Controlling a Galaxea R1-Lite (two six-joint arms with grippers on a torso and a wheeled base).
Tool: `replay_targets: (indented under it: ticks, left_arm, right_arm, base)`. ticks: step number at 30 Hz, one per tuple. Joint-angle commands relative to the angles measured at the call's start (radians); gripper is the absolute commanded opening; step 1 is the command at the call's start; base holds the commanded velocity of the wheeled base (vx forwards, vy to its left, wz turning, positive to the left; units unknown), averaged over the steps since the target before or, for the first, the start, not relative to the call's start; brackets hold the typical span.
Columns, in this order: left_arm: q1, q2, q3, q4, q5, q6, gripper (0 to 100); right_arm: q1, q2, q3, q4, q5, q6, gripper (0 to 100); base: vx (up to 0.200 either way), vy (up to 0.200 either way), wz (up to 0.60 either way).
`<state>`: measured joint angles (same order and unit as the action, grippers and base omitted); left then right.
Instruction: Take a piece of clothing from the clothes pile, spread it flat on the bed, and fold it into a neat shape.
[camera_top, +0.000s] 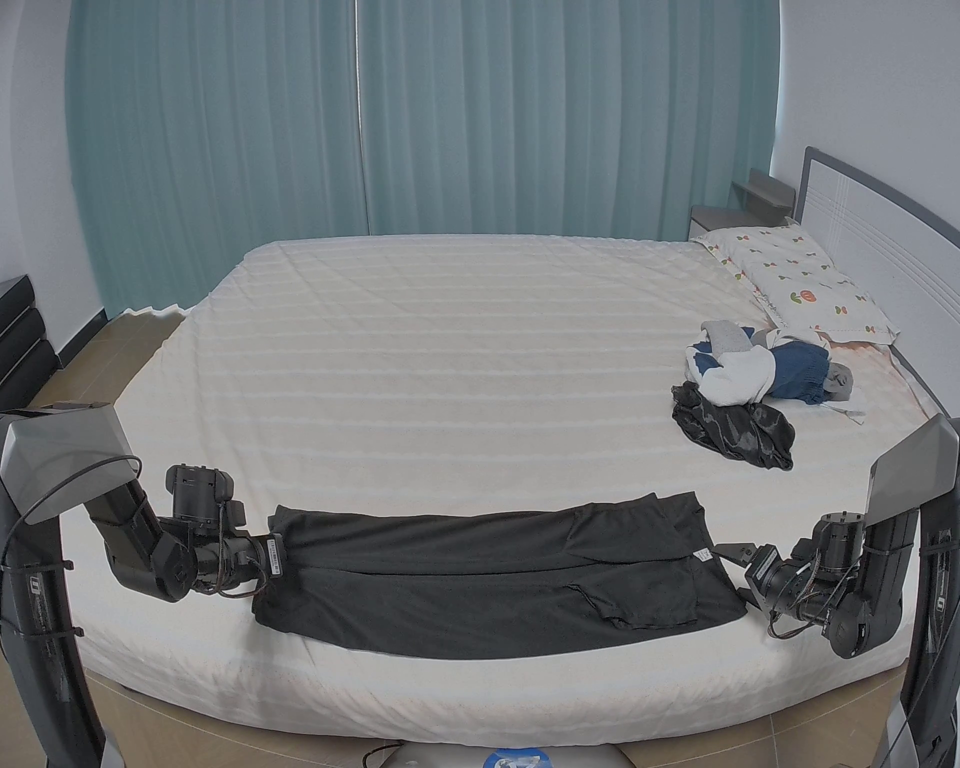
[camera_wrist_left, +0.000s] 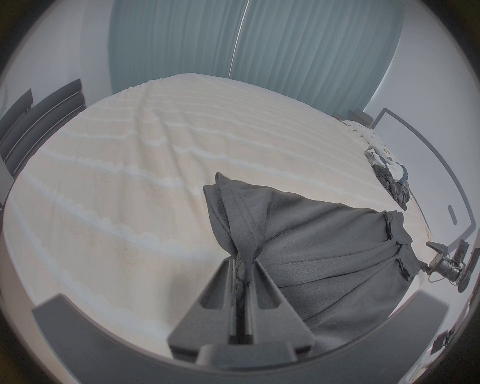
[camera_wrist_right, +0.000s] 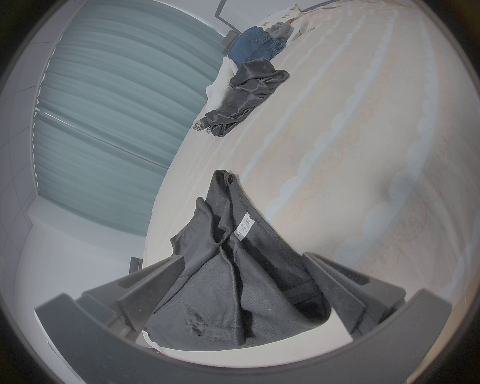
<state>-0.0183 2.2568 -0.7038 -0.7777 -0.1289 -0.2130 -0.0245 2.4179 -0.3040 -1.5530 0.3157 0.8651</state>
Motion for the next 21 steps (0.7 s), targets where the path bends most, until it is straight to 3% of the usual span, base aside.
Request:
replay_targets:
  ticks: [1,6,21]
  left_arm:
    - [0.020,-0.028,-0.008,0.014,0.002,0.000,0]
    - [0.054,-0.033,-0.009,0.034,0.000,0.046,0]
    - [0.060,-0.036,-0.028,0.077,-0.009,0.047,0]
  right_arm:
    - [0.000,0.000,-0.001,-0.015,0.000,0.000,100]
    - [0.000,0.000,-0.001,-0.015,0.000,0.000,100]
    - [0.000,0.000,-0.001,-0.015,0.000,0.000,100]
  base:
    - [0.000,0.000,0.00]
    - [0.000,0.000,0.00]
    - [0.000,0.000,0.00]
